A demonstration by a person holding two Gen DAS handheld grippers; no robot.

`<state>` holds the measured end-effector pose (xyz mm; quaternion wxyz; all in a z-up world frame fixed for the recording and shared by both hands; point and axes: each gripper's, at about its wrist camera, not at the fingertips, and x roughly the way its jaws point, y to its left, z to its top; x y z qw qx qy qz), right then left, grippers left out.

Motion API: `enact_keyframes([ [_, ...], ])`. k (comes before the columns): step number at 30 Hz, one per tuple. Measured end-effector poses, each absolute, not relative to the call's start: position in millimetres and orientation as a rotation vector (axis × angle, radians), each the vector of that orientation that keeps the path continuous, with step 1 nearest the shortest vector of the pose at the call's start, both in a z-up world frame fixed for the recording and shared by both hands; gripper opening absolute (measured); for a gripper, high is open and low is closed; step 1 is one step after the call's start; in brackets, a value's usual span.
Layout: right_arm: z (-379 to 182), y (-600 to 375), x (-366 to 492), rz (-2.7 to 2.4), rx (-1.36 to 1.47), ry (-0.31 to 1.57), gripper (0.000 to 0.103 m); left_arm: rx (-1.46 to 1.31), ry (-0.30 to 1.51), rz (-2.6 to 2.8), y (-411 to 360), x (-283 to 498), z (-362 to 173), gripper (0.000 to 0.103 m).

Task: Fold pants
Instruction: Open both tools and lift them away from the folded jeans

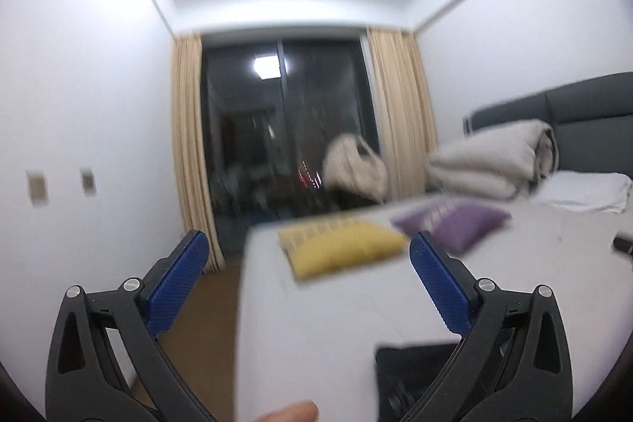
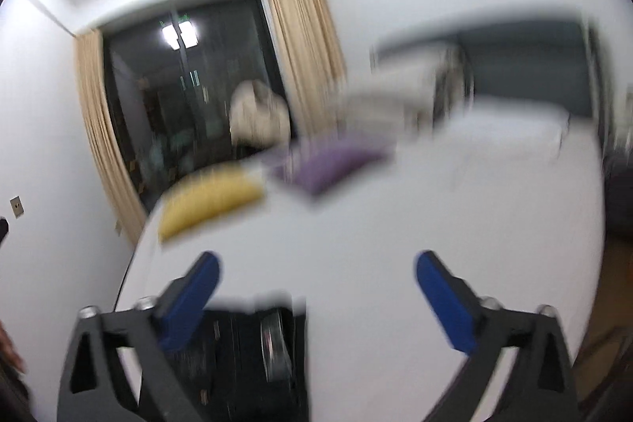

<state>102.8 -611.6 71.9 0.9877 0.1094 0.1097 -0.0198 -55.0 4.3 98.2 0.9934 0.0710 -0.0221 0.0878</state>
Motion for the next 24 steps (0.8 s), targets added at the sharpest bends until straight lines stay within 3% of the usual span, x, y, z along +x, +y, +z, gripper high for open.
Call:
enact_keyframes([
  [5,139,-584,60,-0.072,0.039,-0.009,0.103,0.119,-0.033,0.048,4,-92,144,0.103],
  [13,189,-578,13,-0.056,0.01,-0.112,0.103,0.108,0.128,-0.014,10,-110,155,0.103],
  [16,192,-579,11,-0.018,0.04,-0.06,0.103,0.034,0.253,-0.043,12,-90,147,0.103],
  [24,140,-572,58,0.091,0.172,0.348,0.103,-0.054,0.665,0.05,18,-36,71,0.103],
])
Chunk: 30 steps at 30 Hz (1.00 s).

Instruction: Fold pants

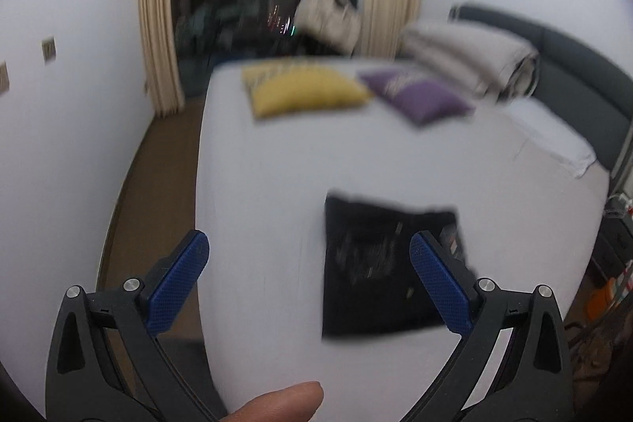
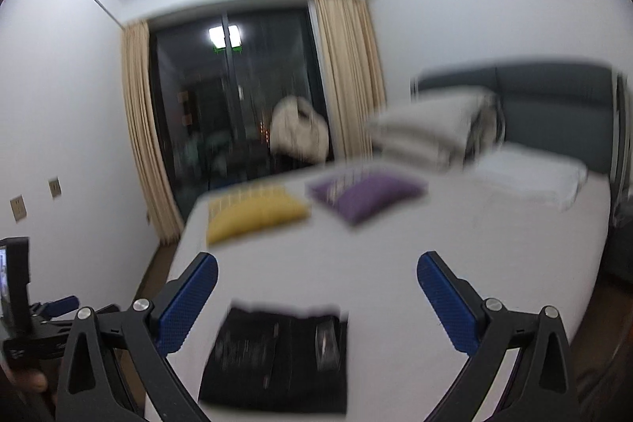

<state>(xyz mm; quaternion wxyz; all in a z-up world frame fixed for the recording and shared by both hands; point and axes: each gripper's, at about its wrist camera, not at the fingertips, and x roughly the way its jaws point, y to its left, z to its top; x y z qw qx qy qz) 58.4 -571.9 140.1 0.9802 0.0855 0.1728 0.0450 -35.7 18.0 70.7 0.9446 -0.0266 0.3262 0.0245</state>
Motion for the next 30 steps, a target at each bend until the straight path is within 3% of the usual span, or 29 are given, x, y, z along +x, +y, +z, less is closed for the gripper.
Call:
enact_keyframes([
  [5,99,-561,72,0.067,0.196,0.542,0.103,-0.046,0.767,0.05,13,-35,33,0.103],
  [12,75,-551,74,0.031,0.177,0.622,0.103,-0.04,0.827,0.029,3,-18,-4,0.103],
  [30,53,-524,81,0.092,0.115,0.717,0.103,-0.026,0.881,0.012,-1,-10,-14,0.103],
])
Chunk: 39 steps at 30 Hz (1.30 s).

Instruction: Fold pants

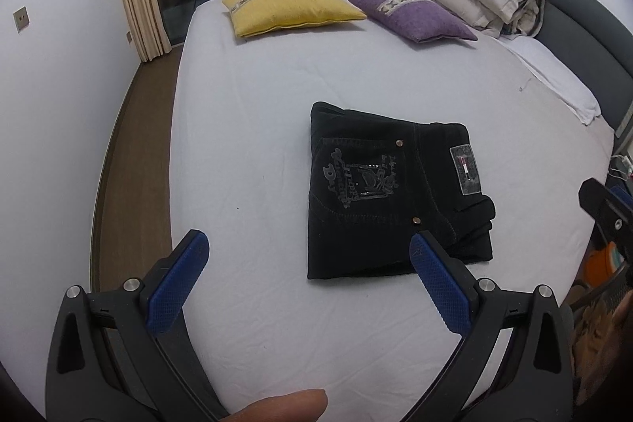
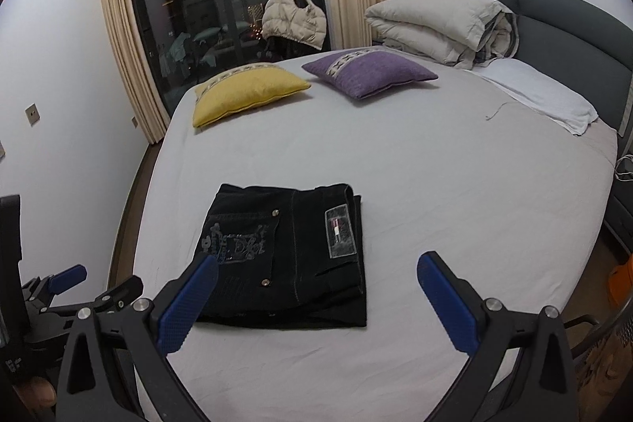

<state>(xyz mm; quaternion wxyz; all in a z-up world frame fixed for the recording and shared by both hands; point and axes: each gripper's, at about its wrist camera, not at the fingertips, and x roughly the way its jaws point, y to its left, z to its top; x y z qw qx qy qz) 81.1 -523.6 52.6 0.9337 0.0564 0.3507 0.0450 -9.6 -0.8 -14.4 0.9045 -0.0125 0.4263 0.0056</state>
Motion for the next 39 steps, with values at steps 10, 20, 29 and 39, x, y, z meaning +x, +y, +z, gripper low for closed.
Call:
enact_keyframes([
  [10,47,-515,83,0.105,0.101,0.736,0.103,-0.022,0.894,0.009,-3,-4,-20,0.103],
  [20,44,-514,84,0.103,0.101,0.746,0.103,-0.015,0.9,0.002,-4,-2,-22,0.103],
  [29,43,-514,84,0.104,0.102,0.749,0.103,-0.014,0.902,0.002,-4,-1,-22,0.103],
  [39,36,-514,83,0.104,0.104,0.755,0.103,-0.012,0.907,0.0,-3,-1,-25,0.103],
])
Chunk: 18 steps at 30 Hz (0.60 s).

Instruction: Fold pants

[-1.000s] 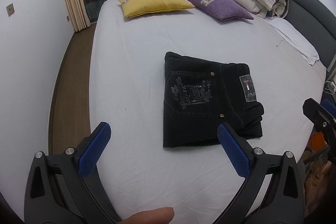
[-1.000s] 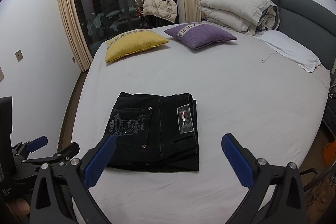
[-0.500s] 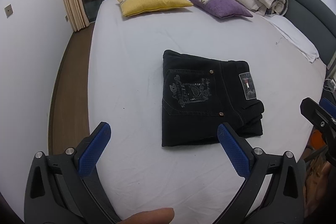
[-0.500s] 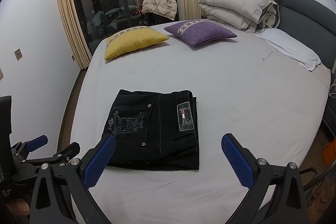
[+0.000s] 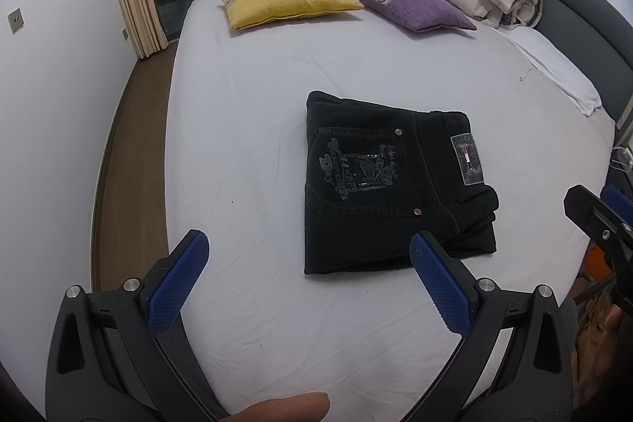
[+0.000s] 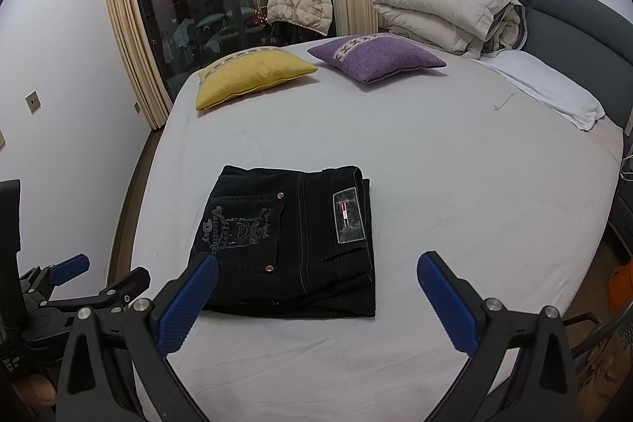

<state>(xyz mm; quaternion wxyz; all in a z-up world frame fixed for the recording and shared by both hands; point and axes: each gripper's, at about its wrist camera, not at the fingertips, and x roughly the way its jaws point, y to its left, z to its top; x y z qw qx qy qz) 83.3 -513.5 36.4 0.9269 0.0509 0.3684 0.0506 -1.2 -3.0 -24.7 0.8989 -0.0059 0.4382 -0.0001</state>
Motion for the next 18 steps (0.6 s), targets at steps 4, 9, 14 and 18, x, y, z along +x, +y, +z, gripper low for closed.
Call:
enact_keyframes([
  [4,34.4,-513.0,82.9,0.103,0.105,0.757,0.103,-0.01,0.91,-0.003,-2.3,-0.9,-25.9,0.103],
  [9,31.6,-511.8,81.4,0.101,0.106,0.76,0.103,-0.008,0.914,-0.006,-1.8,-0.6,-26.9,0.103],
  [14,32.3,-512.3,82.2,0.102,0.107,0.761,0.103,-0.006,0.918,-0.008,-0.5,0.2,-28.2,0.103],
  [18,30.5,-511.4,81.1,0.102,0.106,0.764,0.103,-0.006,0.919,-0.008,-1.1,0.2,-28.5,0.103],
])
